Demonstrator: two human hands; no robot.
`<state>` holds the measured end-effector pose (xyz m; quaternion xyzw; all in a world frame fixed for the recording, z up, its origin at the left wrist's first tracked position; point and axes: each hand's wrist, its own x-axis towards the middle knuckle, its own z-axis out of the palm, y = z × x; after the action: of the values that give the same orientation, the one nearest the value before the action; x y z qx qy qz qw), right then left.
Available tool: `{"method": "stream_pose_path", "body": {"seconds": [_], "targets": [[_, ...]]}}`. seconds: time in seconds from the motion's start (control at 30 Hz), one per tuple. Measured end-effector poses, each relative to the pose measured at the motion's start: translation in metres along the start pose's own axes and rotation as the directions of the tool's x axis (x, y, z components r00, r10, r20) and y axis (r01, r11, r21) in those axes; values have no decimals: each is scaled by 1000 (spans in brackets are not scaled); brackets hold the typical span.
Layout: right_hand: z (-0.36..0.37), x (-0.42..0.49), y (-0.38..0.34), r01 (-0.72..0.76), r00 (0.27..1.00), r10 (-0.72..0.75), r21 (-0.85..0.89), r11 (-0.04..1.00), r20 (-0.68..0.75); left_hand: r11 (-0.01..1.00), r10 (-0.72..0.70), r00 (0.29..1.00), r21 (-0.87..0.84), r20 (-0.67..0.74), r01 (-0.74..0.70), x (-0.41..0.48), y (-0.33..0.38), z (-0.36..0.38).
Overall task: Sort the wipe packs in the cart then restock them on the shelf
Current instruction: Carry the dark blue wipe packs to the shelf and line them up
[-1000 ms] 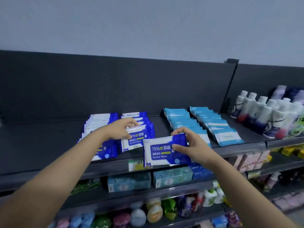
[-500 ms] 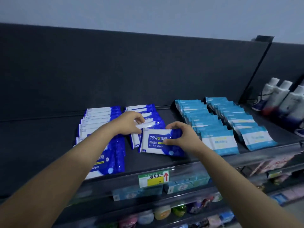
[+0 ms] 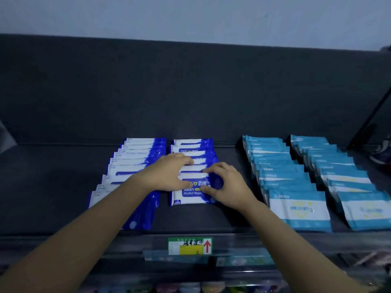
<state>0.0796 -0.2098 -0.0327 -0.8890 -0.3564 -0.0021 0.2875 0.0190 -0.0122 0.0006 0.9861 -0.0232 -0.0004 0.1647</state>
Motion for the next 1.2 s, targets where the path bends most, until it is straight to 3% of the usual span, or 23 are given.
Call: {"method": "stream_pose_path", "body": {"seconds": [0.13, 0.23, 0.33, 0.43, 0.57, 0.73, 0.87, 0.97, 1.2], "targets": [[1, -9, -6, 50, 999, -47, -185, 982, 23, 974, 55, 998, 221, -39, -45, -16, 19, 7], [-3, -28, -15, 20, 995, -47, -290, 957, -88, 939, 101, 993, 336, -59, -75, -26, 31, 8], [-9, -60, -23, -35, 969, -55, -357, 934, -240, 936, 193, 972, 323, -137, -140, -33, 52, 3], [-19, -107, -25, -161, 936, 16, -387, 908, -352, 920, 328, 925, 285, -192, -267, -34, 88, 4], [-40, -194, -20, -429, 853, 198, -432, 793, -484, 805, 540, 828, 381, -152, -455, -35, 156, 25], [-74, -331, -8, -775, 604, 484, -326, 541, -633, 642, 730, 682, 395, -52, -657, -65, 268, 72], [-85, -446, -5, -940, 337, 731, -175, 292, -593, 541, 808, 589, 358, 32, -761, -110, 354, 116], [-81, -527, -2, -988, 144, 826, -35, 149, -545, 471, 848, 524, 338, 81, -815, -142, 411, 155], [-52, -667, 36, -983, -160, 914, 145, -113, -373, 323, 878, 406, 313, 254, -893, -182, 515, 266]]}}
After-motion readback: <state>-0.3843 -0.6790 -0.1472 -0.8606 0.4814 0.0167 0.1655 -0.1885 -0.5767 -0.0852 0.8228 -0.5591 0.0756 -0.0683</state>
